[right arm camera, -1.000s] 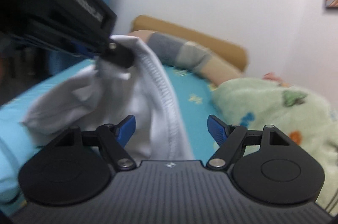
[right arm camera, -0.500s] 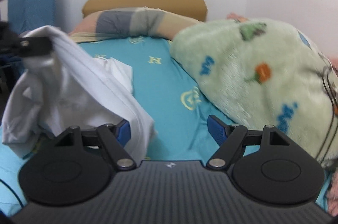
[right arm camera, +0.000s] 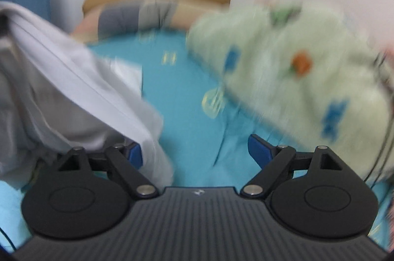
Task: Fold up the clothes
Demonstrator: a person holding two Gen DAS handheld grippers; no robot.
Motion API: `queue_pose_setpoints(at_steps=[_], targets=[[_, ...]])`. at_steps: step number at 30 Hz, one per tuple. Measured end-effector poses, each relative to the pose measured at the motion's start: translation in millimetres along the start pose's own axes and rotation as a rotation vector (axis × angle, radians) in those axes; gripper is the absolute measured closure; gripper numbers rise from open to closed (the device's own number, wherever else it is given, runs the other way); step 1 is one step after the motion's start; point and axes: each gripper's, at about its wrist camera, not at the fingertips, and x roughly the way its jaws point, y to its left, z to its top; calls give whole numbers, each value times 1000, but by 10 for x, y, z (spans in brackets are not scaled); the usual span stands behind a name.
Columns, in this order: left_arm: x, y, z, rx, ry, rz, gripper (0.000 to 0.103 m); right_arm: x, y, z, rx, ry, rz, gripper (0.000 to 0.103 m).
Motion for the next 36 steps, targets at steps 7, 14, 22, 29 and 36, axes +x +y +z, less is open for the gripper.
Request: queue_pose_setpoints(at_steps=[7,14,22,29,36], targets=[[-166,216,71,-79,-13,59,91,-283,-220,140,100,-217,-85,16],[-240,572,75,-159,80,171,87,-742,-56,417,-39,-567,49,16],[-172,531,-40,-64,227,301,38,-873,233,616,-224,-649,213,16],[-28,-88,-296,330,176,451,15,-937,170,618,-202,-606,274,16],[70,-539,-498,611,-45,669,12,-914,127,602,-191,-590,278,16]])
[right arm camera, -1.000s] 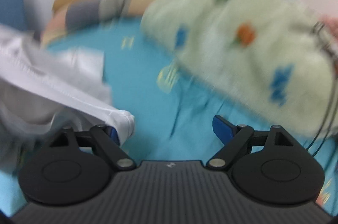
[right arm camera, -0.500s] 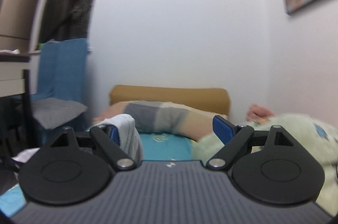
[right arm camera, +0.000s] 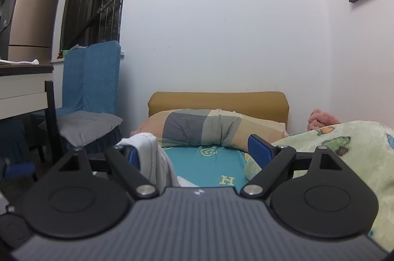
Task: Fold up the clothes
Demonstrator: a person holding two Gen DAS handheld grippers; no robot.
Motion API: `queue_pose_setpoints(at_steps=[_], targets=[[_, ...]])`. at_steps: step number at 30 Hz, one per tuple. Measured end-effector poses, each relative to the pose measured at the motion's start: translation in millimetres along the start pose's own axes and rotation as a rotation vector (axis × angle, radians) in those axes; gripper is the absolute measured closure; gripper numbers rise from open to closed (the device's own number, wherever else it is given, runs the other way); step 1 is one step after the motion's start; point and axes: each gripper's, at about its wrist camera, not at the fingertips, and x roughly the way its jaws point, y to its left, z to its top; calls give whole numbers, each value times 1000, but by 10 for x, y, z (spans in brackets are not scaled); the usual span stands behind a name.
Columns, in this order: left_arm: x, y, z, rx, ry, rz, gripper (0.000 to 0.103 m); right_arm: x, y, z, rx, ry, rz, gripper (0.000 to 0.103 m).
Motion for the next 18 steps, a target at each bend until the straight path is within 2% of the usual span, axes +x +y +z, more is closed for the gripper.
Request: queue_pose_setpoints(at_steps=[4,8,12,14,18], targets=[[-84,201,57,-123,-3,58,11,-5,-11,-19,2,0,-25,16],[-281,522,58,-247,13,107,4,-6,-51,-43,18,1,-64,16],[-425,755,-28,-355,126,79,4,-42,-56,-58,18,-17,-98,16],[-439,798,-98,-357,209,60,4,-67,-54,-61,14,-31,-118,16],[-466,692,-212,-261,314,7,4,-110,-58,-63,11,-64,-158,16]])
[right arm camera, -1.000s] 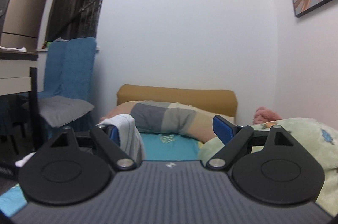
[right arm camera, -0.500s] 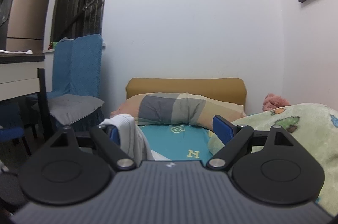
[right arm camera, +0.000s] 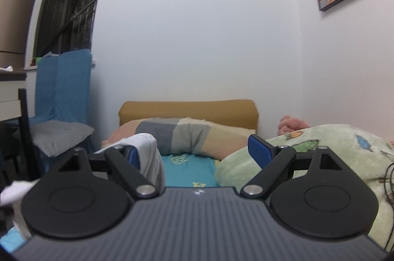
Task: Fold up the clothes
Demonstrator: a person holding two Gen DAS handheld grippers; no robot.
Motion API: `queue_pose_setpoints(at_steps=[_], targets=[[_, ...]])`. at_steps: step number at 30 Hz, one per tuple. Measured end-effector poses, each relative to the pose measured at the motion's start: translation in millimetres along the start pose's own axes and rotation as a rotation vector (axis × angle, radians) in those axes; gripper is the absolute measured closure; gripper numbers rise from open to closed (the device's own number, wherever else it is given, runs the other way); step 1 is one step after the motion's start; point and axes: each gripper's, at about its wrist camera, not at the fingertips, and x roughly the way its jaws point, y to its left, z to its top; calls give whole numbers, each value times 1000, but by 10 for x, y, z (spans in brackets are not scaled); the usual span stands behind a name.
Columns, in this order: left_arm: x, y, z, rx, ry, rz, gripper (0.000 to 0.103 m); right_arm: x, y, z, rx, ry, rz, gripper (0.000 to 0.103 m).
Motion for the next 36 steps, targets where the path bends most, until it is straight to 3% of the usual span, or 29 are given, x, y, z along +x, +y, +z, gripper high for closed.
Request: queue_pose_setpoints(at_steps=[1,3,7,10,13,16,19,22,26,31,36], targets=[[3,-20,-35,26,27,-6,4,-7,-3,0,0,-8,-9,16],[-71,-94,-66,79,-11,26,4,-15,-9,-2,-1,-21,-26,16],[-24,-101,-42,70,-49,91,0,12,-36,-56,-11,-16,-52,16],[216,-14,24,24,26,107,0,136,-3,-173,-58,58,-48,16],[316,145,111,-55,49,132,1,300,66,-403,-126,189,-45,16],[182,361,222,-164,-20,122,1,335,50,-542,-122,263,-53,16],[-119,526,377,-253,-119,95,0,244,-16,-442,-71,244,-68,16],[-451,693,565,-343,-227,77,0,69,-20,-79,-38,161,-55,16],[-986,927,982,-424,-374,53,0,-251,-3,659,-15,24,-26,16],[-1851,1165,1699,-432,-596,35,0,-729,12,1706,-17,-179,-7,16],[-2683,1368,2383,-412,-764,-2,0,-1232,-31,2697,-43,-337,7,16]])
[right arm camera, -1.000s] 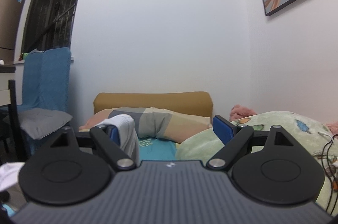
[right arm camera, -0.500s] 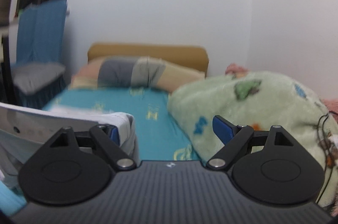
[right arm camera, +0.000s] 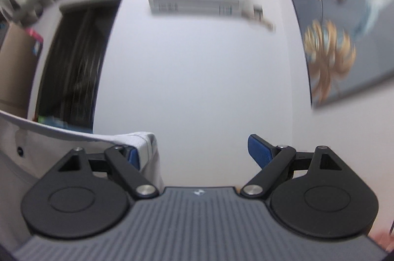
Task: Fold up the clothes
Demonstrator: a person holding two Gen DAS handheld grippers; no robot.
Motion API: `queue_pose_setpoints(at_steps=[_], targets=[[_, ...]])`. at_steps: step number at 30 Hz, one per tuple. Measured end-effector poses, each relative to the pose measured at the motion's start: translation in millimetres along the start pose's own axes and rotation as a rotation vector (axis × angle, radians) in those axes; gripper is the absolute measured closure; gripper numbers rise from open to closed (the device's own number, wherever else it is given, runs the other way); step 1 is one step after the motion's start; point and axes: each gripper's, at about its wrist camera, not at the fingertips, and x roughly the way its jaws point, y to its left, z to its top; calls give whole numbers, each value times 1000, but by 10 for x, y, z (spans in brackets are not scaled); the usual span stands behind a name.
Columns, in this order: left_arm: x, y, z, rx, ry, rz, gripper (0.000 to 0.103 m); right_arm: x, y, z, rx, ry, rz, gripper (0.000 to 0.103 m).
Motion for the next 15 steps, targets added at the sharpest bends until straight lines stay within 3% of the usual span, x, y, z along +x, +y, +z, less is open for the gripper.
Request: queue_pose_setpoints(at_steps=[3,7,11,15], targets=[[-81,-157,572,29,-97,-45,0,-80,-108,542,6,-64,2,16],[-156,-379,1084,32,-122,-100,0,-129,-233,998,1,-119,-4,16],[-38,-518,1157,33,-68,-143,0,-10,-314,1061,-13,-113,-4,16],[309,-541,729,58,-5,-156,0,207,-286,713,-61,-50,-10,16]])
